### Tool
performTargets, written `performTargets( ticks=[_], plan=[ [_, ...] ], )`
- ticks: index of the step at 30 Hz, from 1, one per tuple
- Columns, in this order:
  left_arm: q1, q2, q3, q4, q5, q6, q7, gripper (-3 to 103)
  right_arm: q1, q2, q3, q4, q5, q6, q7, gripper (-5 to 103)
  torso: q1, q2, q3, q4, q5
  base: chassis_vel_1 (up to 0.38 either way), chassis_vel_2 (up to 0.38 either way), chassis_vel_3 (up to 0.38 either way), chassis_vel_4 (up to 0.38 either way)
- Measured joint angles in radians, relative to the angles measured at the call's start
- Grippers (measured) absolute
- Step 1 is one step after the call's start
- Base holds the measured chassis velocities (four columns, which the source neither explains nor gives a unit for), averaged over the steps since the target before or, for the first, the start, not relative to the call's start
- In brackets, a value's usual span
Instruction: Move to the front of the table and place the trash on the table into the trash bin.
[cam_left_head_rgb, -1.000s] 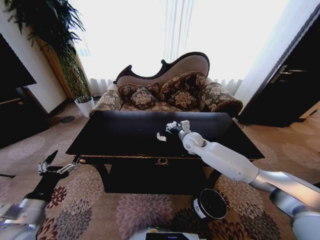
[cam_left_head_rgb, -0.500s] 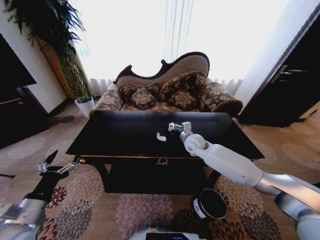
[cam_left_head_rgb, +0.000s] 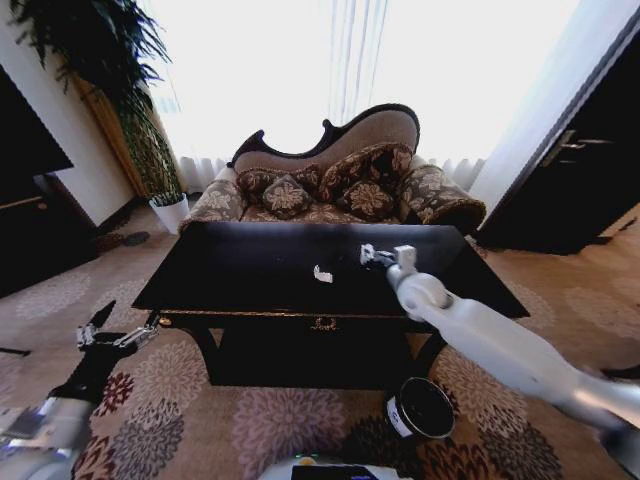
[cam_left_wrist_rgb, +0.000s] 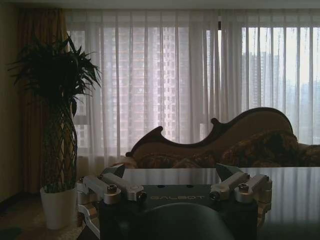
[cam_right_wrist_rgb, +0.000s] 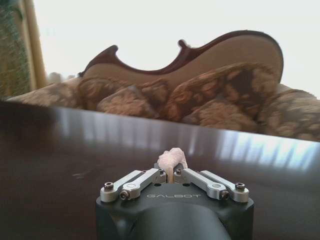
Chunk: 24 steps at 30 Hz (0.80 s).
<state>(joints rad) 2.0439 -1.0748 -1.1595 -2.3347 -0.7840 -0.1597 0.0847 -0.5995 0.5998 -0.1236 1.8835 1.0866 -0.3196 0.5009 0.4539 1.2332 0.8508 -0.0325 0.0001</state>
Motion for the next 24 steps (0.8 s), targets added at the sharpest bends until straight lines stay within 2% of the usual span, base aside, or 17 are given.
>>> performTargets(
  ticks=[3,4,7,10,11,13,14,18,19,22,24],
  plan=[
    [0.000,0.000,0.000,0.000,0.000,0.000,0.000,100,-0.239,-0.057,0.220,0.080,-0.029,0.023,-0.037,1,0.000,0.000,0.000,-0.0003,0.0000,0.000,0.000,0.000,0.000],
    [0.000,0.000,0.000,0.000,0.000,0.000,0.000,100,-0.239,-0.057,0.220,0.080,-0.029,0.023,-0.037,1,0.000,0.000,0.000,-0.0003,0.0000,0.000,0.000,0.000,0.000],
    [0.000,0.000,0.000,0.000,0.000,0.000,0.000,100,-0.434,-0.059,0.413,0.155,-0.045,0.034,-0.053,1,0.000,0.000,0.000,-0.0003,-0.0003,0.000,0.000,0.000,0.000],
    [0.000,0.000,0.000,0.000,0.000,0.000,0.000,100,-0.585,-0.003,0.561,0.216,-0.070,0.041,-0.071,1,0.000,0.000,0.000,0.0001,-0.0003,0.000,0.000,0.000,0.000],
    [0.000,0.000,0.000,0.000,0.000,0.000,0.000,100,-0.585,-0.003,0.561,0.216,-0.070,0.041,-0.071,1,0.000,0.000,0.000,0.0001,-0.0003,0.000,0.000,0.000,0.000],
    [0.000,0.000,0.000,0.000,0.000,0.000,0.000,100,-0.718,0.057,0.662,0.263,-0.104,0.066,-0.106,1,0.000,0.000,0.000,0.0002,-0.0003,0.000,0.000,0.000,0.000],
    [0.000,0.000,0.000,0.000,0.000,0.000,0.000,100,-0.718,0.057,0.662,0.263,-0.104,0.066,-0.106,1,0.000,0.000,0.000,0.0002,-0.0003,0.000,0.000,0.000,0.000],
    [0.000,0.000,0.000,0.000,0.000,0.000,0.000,100,-0.933,0.175,0.839,0.328,-0.220,0.156,-0.221,1,0.000,0.000,0.000,-0.0002,-0.0003,0.000,0.000,0.000,0.000],
    [0.000,0.000,0.000,0.000,0.000,0.000,0.000,100,-0.933,0.175,0.839,0.328,-0.220,0.156,-0.221,1,0.000,0.000,0.000,-0.0002,-0.0003,0.000,0.000,0.000,0.000],
    [0.000,0.000,0.000,0.000,0.000,0.000,0.000,100,-1.048,0.263,0.919,0.354,-0.319,0.220,-0.267,1,0.000,0.000,0.000,0.0000,-0.0006,0.000,0.000,0.000,0.000],
    [0.000,0.000,0.000,0.000,0.000,0.000,0.000,100,-1.075,0.282,0.931,0.356,-0.350,0.241,-0.281,1,0.000,0.000,0.000,-0.0001,-0.0004,0.000,0.000,0.000,0.000]
  ],
)
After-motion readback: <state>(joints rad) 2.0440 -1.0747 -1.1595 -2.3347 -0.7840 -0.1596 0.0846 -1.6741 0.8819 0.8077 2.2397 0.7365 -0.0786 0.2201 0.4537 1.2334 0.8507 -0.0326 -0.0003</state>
